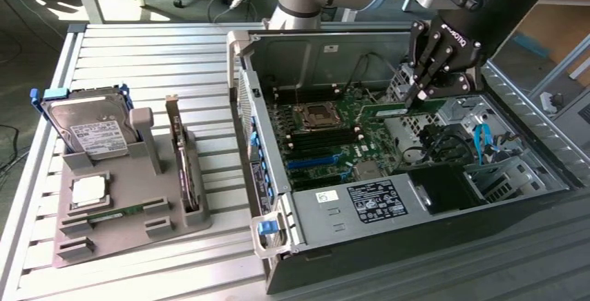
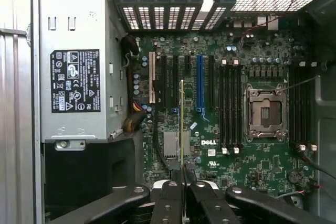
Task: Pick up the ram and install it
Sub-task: 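Pick up the ram and move it above insertion slot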
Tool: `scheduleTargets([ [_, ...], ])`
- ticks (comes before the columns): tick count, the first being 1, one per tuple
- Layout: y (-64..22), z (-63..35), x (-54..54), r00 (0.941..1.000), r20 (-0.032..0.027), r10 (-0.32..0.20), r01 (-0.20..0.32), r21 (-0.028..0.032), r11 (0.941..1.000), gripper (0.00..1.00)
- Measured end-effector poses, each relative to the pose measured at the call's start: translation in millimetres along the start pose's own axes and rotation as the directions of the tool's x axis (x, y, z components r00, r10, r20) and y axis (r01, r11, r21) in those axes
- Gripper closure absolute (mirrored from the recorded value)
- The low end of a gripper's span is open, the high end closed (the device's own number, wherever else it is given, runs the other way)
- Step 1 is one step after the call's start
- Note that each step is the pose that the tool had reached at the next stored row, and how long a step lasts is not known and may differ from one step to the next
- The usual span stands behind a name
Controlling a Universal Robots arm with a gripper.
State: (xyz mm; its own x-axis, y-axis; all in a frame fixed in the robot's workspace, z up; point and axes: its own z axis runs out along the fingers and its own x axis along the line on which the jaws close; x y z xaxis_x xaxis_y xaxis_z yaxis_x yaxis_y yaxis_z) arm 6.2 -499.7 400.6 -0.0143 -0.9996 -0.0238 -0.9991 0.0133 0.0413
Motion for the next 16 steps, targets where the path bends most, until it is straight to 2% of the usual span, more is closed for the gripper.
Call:
scheduleTargets([
  [9, 0.3, 3.0, -32.6, 1.0000, 0.0001, 0.002, -0.002, 0.0001, 1.0000, 0.88],
  [12, 0.3, 3.6, -38.9, 1.0000, 0.0002, 0.002, -0.002, 0.0001, 1.0000, 0.88],
  [16, 0.3, 3.6, -39.4, 1.0000, 0.0001, 0.002, -0.002, 0.0001, 1.0000, 0.88],
])
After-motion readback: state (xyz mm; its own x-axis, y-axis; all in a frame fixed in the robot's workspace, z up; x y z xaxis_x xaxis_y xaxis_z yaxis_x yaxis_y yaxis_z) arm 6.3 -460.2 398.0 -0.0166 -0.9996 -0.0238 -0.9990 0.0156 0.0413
